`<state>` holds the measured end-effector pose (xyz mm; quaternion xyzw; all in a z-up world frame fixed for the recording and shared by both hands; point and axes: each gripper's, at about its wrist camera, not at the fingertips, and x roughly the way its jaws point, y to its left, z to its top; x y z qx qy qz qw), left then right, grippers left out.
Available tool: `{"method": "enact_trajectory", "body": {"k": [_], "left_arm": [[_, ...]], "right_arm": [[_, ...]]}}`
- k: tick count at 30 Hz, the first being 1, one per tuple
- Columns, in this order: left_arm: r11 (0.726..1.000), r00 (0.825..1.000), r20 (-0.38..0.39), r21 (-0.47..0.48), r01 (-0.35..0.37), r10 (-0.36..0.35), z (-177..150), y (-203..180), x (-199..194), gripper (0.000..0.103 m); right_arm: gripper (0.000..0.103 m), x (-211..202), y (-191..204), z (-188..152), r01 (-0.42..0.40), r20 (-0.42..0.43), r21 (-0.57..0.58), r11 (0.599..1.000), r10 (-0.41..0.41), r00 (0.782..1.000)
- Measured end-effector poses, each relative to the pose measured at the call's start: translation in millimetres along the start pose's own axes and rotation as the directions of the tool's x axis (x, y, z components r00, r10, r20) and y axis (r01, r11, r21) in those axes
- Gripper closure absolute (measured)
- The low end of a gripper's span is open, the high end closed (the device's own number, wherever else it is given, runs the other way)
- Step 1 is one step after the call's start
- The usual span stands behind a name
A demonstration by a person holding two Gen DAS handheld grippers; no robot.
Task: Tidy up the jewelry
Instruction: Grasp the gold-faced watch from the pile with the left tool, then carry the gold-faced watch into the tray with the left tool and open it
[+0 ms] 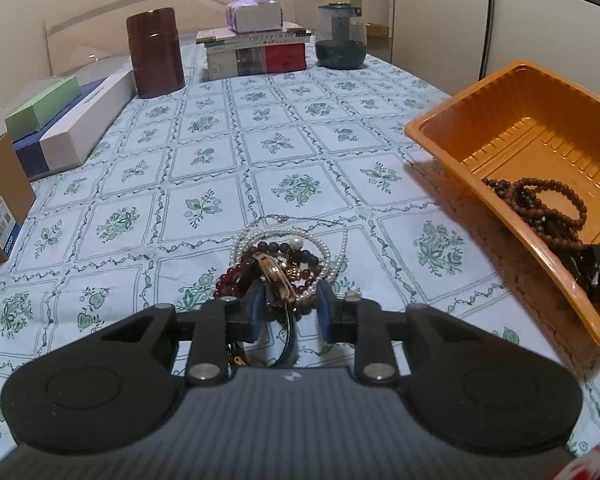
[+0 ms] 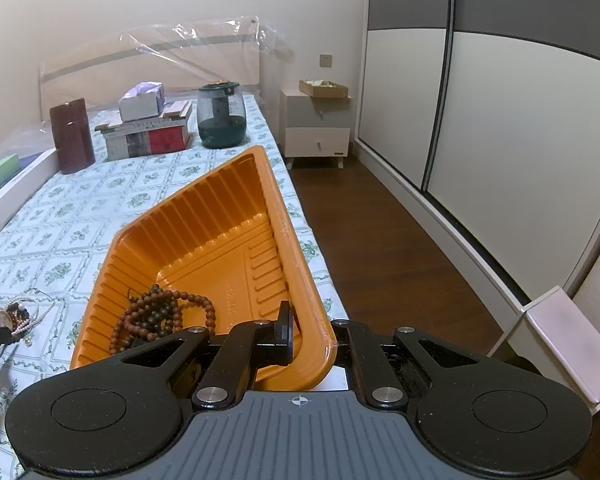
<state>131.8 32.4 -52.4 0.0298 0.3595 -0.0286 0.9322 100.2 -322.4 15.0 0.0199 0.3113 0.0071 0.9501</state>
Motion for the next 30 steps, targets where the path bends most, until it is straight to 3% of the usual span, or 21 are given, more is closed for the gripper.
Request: {"method": "enact_trajectory", "body": {"k": [6,20,30], "left_arm": [[1.0,1.0,-0.009,-0.024,0.017,-0.017,-0.1,5.7,-0.8,0.093],[0.987,0.996,0.038,-0.134,0.087,-0.082,-4.0,30.2,-35.9,0.094],[0.988,0.994,0.067,-0.124,0.095,-0.087,0.1,32.0,-55.1,0.095]], "right_arm": [[0.096,0.2,-0.1,-0.2,0.001,0.0,-0.001,1.0,-0.001,1.0],[0.096,0.3,0.3,-0.2,0.001,0.002,-0.001,1.0,-0.001,1.0],[0.096,0.4,0.9,-0.2,0.001,0.001,-0.001,1.0,-0.001,1.0]]}}
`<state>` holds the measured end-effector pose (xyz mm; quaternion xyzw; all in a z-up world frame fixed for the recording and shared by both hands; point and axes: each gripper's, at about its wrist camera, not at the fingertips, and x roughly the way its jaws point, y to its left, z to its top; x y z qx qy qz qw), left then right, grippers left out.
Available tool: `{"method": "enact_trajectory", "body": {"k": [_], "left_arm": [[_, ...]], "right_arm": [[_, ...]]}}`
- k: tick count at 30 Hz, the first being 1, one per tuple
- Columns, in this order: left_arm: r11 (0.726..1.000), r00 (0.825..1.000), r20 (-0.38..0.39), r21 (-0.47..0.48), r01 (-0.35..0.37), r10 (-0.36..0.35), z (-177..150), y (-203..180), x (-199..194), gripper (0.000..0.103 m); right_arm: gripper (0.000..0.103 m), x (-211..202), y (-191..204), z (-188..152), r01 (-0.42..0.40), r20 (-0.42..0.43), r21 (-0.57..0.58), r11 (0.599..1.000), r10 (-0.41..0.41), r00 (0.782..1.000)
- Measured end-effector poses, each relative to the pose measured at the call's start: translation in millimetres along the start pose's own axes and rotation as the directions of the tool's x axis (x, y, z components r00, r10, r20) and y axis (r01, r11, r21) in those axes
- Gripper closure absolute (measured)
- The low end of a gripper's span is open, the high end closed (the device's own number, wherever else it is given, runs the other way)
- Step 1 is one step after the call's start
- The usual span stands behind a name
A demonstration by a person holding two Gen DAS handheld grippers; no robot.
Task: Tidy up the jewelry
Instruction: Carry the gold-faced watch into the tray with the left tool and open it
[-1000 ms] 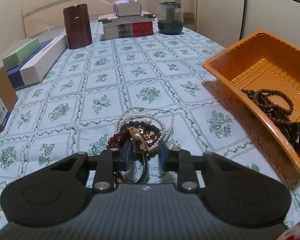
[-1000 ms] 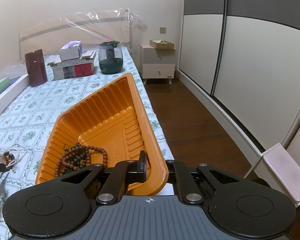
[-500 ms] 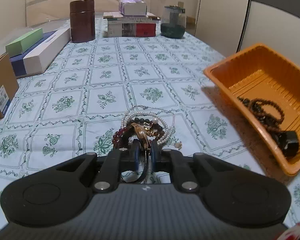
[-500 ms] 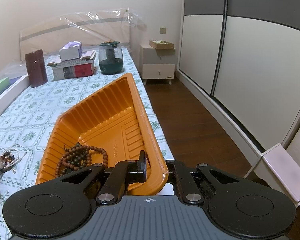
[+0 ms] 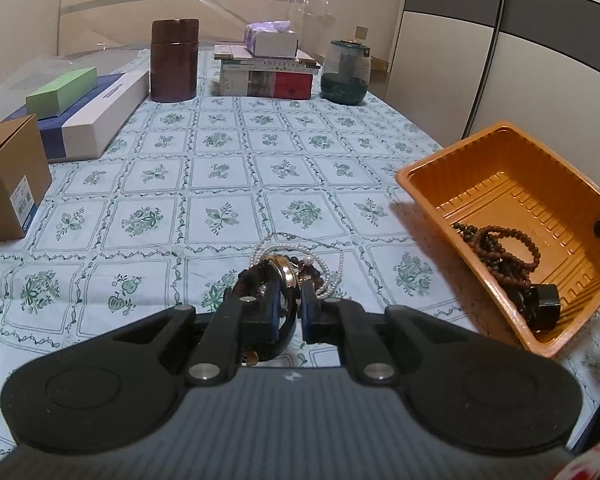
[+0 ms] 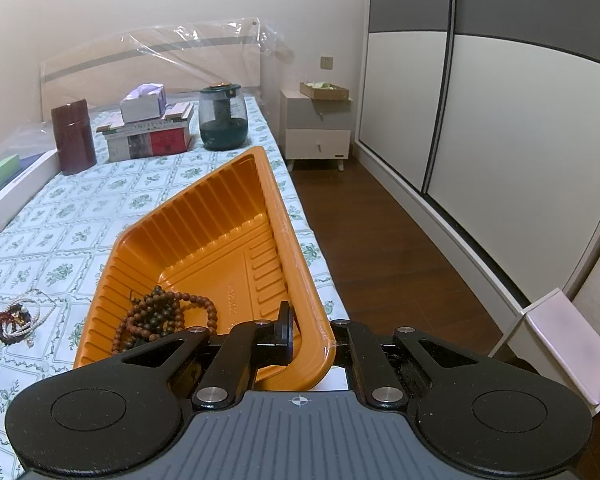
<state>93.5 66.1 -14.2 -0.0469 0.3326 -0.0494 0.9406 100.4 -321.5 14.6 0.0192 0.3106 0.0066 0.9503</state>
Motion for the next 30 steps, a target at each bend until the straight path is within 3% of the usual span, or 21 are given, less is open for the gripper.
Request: {"method": "enact_trajectory", "body": {"k": [7,13,22,30], "left_arm": [[1.0,1.0,0.005,0.004,0.024,-0.024,2.4,-7.6,-1.2,0.095],[0.992,0.993,0.014,0.026,0.12,-0.12,11.6,-33.6,0.1,0.095],[0.941,0.946,0.004,0.099,0.323,-0.325,28.2,-111.0,14.8,0.095],[0.897,0.912,-0.027,0.169,0.409,-0.41,31.8,-161.5,29.4,0.095]], "right_arm": [[0.096,-0.4,0.8,0.4,-0.001,0.002,-0.001,1.0,0.001,1.0],[0.096,-0.5,1.1,0.6,-0.001,0.002,-0.002,1.0,0.001,1.0],[0.096,-1.3,3.2,2.2,-0.004,0.003,0.0,1.0,0.004,1.0],[0.096,-1.8,2.8,2.5,-0.009,0.003,0.003,1.0,0.009,1.0]]}}
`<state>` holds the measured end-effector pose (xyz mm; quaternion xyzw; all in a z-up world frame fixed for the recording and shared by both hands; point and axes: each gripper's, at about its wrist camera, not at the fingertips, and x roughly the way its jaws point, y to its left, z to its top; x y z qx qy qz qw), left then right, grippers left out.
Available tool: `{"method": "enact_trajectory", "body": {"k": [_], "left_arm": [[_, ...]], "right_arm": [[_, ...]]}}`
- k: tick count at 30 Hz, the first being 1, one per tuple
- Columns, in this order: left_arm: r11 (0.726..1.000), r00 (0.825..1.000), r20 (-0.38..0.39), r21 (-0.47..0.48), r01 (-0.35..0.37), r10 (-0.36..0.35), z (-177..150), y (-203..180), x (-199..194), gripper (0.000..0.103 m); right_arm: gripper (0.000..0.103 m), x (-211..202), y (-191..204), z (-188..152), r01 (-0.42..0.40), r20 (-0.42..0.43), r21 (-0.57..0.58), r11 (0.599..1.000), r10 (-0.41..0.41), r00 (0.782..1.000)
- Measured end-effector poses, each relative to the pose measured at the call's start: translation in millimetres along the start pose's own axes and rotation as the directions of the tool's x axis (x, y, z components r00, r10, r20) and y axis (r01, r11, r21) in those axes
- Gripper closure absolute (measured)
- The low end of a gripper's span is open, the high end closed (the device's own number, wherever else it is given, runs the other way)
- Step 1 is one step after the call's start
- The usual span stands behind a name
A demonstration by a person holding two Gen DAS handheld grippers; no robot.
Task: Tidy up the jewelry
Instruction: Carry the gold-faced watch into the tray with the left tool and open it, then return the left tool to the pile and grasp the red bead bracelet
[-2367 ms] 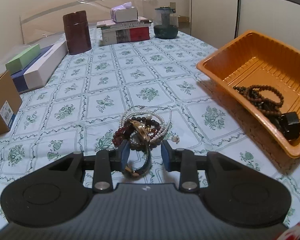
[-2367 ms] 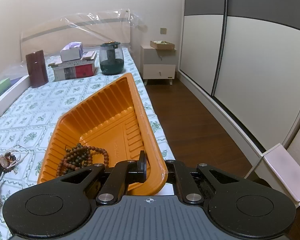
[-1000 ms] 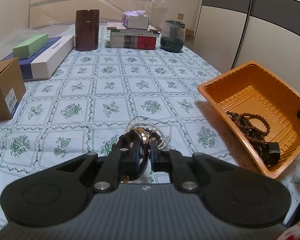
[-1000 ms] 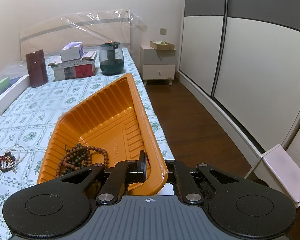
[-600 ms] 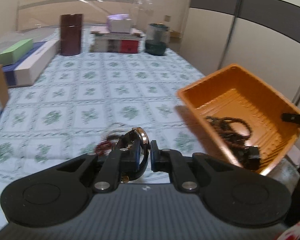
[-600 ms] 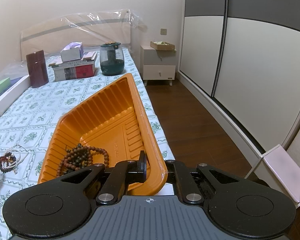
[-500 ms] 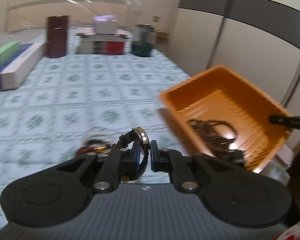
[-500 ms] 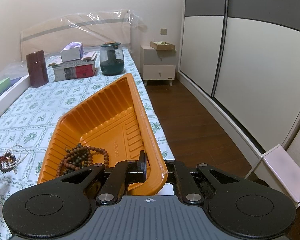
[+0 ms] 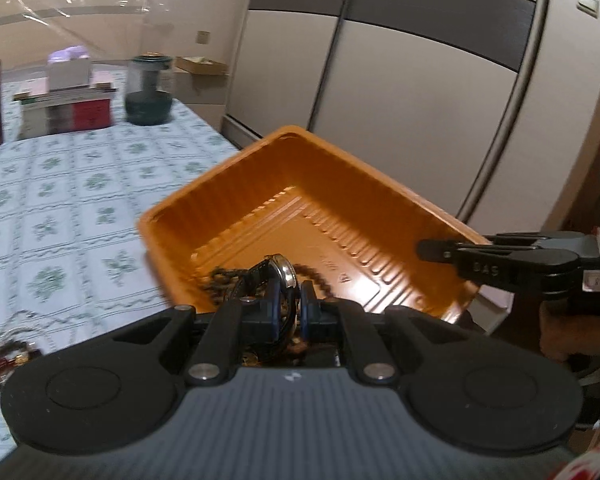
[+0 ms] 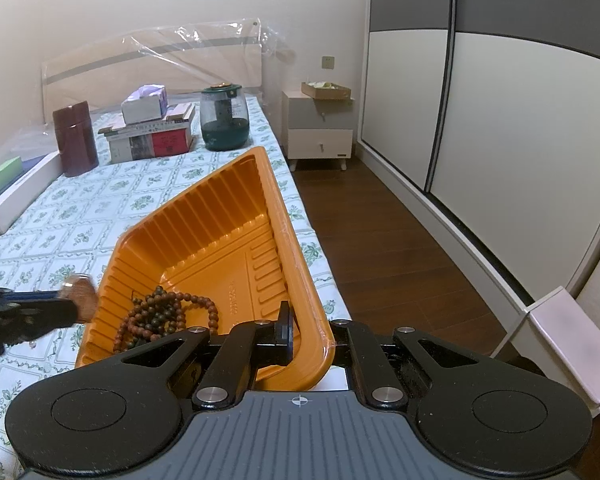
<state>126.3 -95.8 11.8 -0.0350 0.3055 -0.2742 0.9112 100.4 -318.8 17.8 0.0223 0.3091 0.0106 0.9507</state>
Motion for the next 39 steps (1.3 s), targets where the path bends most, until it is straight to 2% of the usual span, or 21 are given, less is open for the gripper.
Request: {"method": "enact_trajectory", "body": {"k": [15,26,31,33,39], "left_arm": [[0.998,0.998,-0.033,0.025,0.061,-0.06,0.7,-17.3,33.1,0.095],[0.997,0.997,-0.019,0.038,0.07,-0.07,-0.5,-17.3,33.4,0.094],[1.0,1.0,0.015,0.031,0.002,-0.003,-2.3,-2.1,13.4,0.093],[0.999,0.999,0.025,0.017,-0.037,0.036,-4.5,8.6,3.3,0.088],[0.983,0.983,0.04,-0.03,-0.18,0.181,-18.0,49.9,-31.9,0.086]], "right_arm": [[0.096,-0.2,-0.3,-0.9,-0.007,0.002,0.007,1.0,0.007,1.0],[0.096,0.4,-2.4,-1.1,-0.007,0.002,0.007,1.0,0.007,1.0],[0.096,0.7,-2.5,-1.8,-0.007,-0.002,0.011,1.0,0.007,1.0],[0.096,0.3,-1.9,-1.4,-0.007,0.0,0.012,1.0,0.007,1.0],[0.096,1.0,-2.5,-1.1,-0.006,0.0,0.012,1.0,0.006,1.0]]}}
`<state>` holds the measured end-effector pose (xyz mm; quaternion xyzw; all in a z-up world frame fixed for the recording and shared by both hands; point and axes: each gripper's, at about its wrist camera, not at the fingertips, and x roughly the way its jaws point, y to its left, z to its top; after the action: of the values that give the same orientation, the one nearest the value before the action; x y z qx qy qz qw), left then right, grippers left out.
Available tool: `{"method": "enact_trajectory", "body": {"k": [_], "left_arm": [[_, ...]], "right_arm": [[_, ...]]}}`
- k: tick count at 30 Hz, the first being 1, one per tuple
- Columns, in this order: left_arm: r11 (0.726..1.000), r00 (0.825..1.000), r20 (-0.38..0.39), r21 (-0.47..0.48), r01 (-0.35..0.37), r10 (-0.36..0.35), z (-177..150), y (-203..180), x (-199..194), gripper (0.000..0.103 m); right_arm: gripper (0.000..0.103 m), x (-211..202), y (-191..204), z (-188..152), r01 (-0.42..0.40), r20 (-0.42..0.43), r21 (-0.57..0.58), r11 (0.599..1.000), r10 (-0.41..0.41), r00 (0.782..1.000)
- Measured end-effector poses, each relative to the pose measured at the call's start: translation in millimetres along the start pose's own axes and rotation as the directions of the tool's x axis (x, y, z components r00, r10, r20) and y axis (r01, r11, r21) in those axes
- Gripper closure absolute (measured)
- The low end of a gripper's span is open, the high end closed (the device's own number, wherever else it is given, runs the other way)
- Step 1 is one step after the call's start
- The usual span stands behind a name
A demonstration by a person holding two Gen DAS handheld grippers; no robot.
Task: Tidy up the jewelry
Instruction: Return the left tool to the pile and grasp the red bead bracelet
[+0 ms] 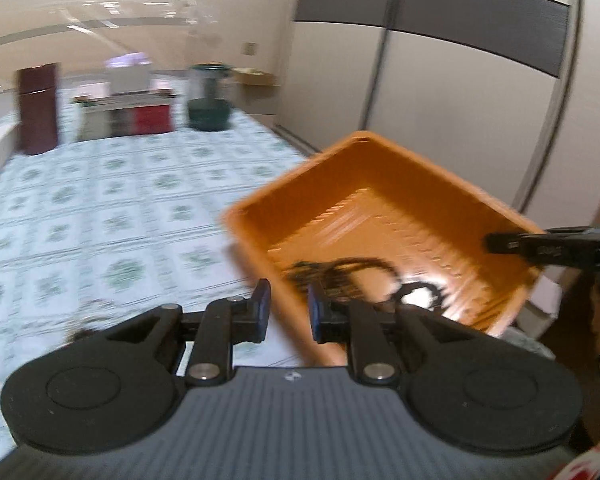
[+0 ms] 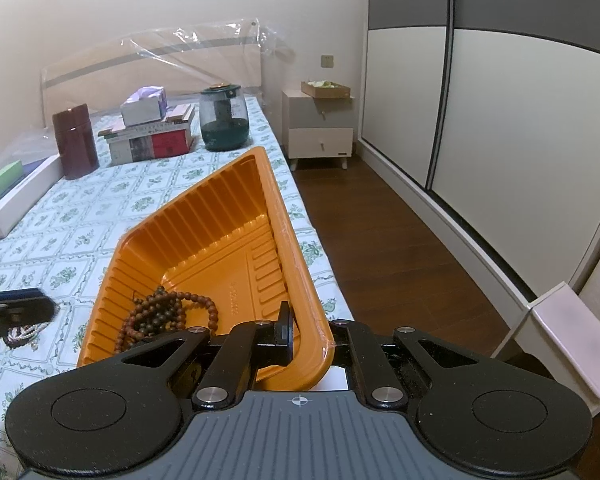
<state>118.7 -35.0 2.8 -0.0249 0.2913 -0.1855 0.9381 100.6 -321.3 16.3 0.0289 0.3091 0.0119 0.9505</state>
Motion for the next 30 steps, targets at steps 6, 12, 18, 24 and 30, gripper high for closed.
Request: {"method": "enact_trajectory", "body": {"k": [6,12,18,24,30], "left_arm": [[0.987,0.987,-0.011,-0.028,-0.16,0.16,-20.6,46.9,-22.4,0.083],[0.962,0.962,-0.062,-0.053,-0.268,0.265,-39.3,80.8,-29.7,0.079],[0.947,0.945,-0.084,-0.04,-0.319,0.315,-48.2,96.0,-25.5,0.076],[0.946,0.941,-0.098,0.008,-0.324,0.323,-48.0,102.3,-11.3,0.076],[0.946,0.941,-0.102,0.021,-0.323,0.323,-43.7,109.2,2.4,0.076]], "right_arm": [[0.096,0.9,-0.3,0.6,0.002,0.0,-0.004,1.0,-0.002,1.0],[0.096,1.0,0.8,0.0,0.005,0.0,-0.01,1.0,-0.005,1.0],[0.096,-0.1,2.1,-0.2,0.008,-0.002,-0.015,1.0,-0.008,1.0],[0.096,1.5,1.3,-1.4,0.014,-0.005,-0.018,1.0,-0.014,1.0],[0.096,2.5,1.0,-1.2,0.017,-0.009,-0.021,1.0,-0.017,1.0]]}}
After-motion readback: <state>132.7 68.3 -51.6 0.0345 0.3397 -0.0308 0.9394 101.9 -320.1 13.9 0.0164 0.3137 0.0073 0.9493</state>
